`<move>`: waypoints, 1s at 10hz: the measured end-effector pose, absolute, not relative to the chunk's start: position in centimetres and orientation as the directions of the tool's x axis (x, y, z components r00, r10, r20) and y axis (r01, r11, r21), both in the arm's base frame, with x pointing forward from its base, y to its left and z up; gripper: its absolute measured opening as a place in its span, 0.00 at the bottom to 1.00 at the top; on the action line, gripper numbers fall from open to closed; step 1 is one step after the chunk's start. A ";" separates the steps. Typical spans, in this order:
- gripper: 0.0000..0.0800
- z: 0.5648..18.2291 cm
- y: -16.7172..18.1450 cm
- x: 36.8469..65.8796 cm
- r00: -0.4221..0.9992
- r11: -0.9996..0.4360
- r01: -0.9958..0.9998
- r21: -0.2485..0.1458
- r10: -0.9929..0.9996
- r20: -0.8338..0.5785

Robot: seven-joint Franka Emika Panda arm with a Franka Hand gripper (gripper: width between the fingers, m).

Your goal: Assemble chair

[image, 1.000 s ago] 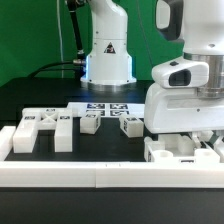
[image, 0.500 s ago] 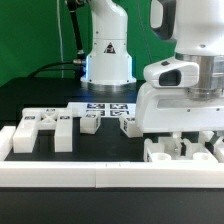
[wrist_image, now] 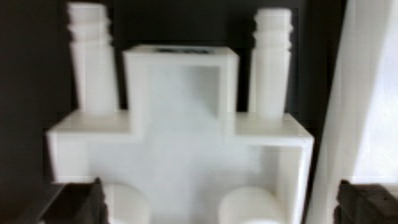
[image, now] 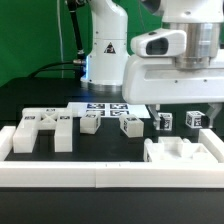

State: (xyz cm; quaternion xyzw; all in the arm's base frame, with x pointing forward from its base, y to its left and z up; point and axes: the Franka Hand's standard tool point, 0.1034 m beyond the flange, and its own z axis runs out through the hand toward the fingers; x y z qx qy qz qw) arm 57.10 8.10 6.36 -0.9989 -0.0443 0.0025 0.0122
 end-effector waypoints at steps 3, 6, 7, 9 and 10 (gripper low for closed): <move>0.81 6.2 8.0 56.7 0.996 -0.996 0.091 -0.025 0.092 -0.008; 0.81 5.4 7.0 55.8 0.993 -0.993 0.120 -0.018 0.120 -0.006; 0.81 5.1 6.5 54.8 0.993 -0.993 0.115 -0.014 0.115 -0.010; 0.81 4.6 4.7 53.0 0.990 -0.990 0.138 -0.004 0.138 -0.014; 0.81 4.4 3.9 52.5 0.990 -0.990 0.138 -0.002 0.138 -0.027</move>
Offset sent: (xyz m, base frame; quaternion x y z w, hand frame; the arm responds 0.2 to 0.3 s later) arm 0.0000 0.0000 0.0000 0.0000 0.0000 0.0000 1.0000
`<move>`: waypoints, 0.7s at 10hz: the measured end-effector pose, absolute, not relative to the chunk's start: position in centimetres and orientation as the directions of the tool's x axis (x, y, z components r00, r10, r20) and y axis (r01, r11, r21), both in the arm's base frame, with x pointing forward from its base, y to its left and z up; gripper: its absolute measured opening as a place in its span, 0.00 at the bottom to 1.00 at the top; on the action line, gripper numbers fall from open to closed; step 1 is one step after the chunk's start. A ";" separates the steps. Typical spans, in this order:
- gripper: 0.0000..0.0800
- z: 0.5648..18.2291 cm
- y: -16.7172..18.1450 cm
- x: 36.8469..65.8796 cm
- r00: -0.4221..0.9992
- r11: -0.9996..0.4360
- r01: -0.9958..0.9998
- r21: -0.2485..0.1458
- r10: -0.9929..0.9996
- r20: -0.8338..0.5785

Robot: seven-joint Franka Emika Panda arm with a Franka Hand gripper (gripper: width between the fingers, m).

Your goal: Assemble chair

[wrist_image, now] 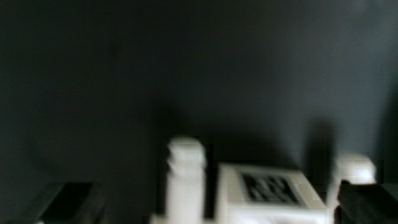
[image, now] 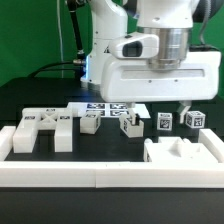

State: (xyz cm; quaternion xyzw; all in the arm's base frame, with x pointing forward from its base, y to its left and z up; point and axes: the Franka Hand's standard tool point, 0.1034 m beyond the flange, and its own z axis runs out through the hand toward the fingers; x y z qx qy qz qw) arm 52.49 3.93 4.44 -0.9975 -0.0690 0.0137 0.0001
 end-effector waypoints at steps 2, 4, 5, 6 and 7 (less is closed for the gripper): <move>0.81 4.5 4.3 52.6 0.989 -0.990 0.142 -0.005 0.142 -0.042; 0.81 4.3 4.2 51.6 0.972 -0.989 0.147 -0.019 0.148 -0.185; 0.81 3.8 3.6 51.4 0.960 -0.988 0.151 -0.021 0.152 -0.234; 0.81 3.6 3.2 50.6 0.949 -0.988 0.154 -0.003 0.149 -0.279; 0.81 3.6 3.0 49.3 0.920 -0.989 0.150 -0.001 0.140 -0.365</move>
Offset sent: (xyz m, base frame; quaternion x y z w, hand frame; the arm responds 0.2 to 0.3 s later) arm 0.0000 0.0000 0.0000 0.0000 -0.1938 0.0000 0.9810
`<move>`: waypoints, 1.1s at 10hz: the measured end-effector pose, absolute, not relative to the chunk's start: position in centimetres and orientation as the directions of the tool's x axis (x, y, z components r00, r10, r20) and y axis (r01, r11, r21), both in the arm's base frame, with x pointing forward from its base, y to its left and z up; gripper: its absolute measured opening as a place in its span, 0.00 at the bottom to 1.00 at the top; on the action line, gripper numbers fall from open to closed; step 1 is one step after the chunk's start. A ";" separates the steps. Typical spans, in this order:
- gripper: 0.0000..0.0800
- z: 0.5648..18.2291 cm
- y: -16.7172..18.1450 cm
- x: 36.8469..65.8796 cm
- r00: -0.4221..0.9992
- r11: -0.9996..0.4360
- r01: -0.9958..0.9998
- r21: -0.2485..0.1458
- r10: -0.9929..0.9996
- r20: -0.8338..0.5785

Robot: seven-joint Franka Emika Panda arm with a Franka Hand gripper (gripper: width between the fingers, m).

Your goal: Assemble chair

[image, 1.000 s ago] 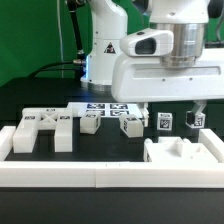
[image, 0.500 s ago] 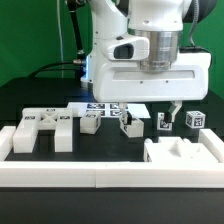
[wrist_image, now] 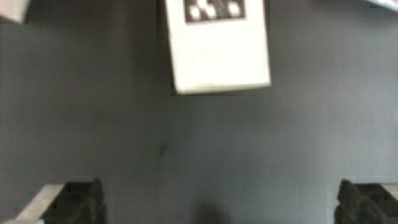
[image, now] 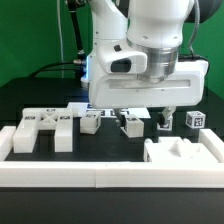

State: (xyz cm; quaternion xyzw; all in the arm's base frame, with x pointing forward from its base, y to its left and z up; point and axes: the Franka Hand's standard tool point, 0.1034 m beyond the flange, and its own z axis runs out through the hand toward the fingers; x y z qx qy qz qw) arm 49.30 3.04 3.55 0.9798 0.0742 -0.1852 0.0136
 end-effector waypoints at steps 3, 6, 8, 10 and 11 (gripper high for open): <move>0.81 3.2 2.4 48.7 0.848 -0.990 0.143 -0.011 0.128 -0.514; 0.81 2.4 2.3 48.1 0.736 -0.990 0.138 -0.017 0.114 -0.667; 0.81 1.8 2.4 47.4 0.649 -0.991 0.135 -0.022 0.105 -0.753; 0.81 1.4 2.5 47.7 0.639 -0.990 0.137 -0.022 0.106 -0.762; 0.81 1.3 2.6 47.6 0.637 -0.990 0.138 -0.023 0.106 -0.763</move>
Offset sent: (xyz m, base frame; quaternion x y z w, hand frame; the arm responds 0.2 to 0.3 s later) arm 0.0000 0.0000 0.0000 0.0000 -0.1296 0.0000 0.9916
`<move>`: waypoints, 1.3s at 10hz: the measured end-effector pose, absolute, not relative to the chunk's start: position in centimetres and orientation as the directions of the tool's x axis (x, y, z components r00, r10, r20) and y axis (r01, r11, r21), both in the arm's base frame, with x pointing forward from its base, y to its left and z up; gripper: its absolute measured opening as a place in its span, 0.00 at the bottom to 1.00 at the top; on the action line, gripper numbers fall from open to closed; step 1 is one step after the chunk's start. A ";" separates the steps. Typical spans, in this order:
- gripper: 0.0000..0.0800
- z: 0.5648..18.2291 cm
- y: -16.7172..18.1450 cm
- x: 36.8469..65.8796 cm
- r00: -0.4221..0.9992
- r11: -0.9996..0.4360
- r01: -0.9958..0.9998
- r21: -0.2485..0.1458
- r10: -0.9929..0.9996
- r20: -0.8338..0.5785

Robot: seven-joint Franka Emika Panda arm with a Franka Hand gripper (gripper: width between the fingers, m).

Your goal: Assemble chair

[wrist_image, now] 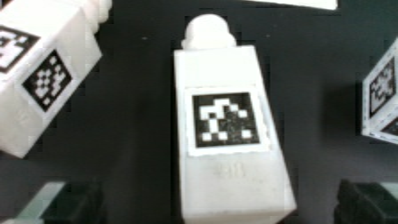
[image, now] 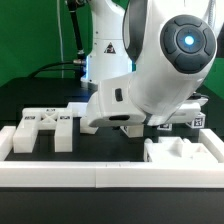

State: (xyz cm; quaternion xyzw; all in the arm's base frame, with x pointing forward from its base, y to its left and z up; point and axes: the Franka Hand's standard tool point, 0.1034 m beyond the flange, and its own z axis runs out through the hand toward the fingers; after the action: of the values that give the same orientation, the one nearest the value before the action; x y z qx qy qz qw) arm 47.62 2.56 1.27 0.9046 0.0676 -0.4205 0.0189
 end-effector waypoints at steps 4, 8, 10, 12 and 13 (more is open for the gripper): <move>0.67 0.6 2.3 47.0 0.626 -0.989 0.144 -0.029 0.113 -0.772; 0.36 0.4 2.3 46.8 0.623 -0.989 0.142 -0.029 0.112 -0.774; 0.36 0.5 2.3 46.8 0.624 -0.989 0.142 -0.029 0.112 -0.773; 0.36 0.7 2.4 47.2 0.628 -0.990 0.140 -0.031 0.113 -0.770; 0.36 1.4 2.8 47.8 0.629 -0.990 0.138 -0.032 0.113 -0.769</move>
Offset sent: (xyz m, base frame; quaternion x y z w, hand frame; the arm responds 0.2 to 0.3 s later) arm -0.0102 -0.0151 -0.0041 -0.0327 0.0043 -0.0170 0.9993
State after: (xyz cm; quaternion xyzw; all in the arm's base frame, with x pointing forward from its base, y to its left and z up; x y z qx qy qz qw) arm 47.83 2.81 1.44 0.9024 0.0695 -0.4249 0.0149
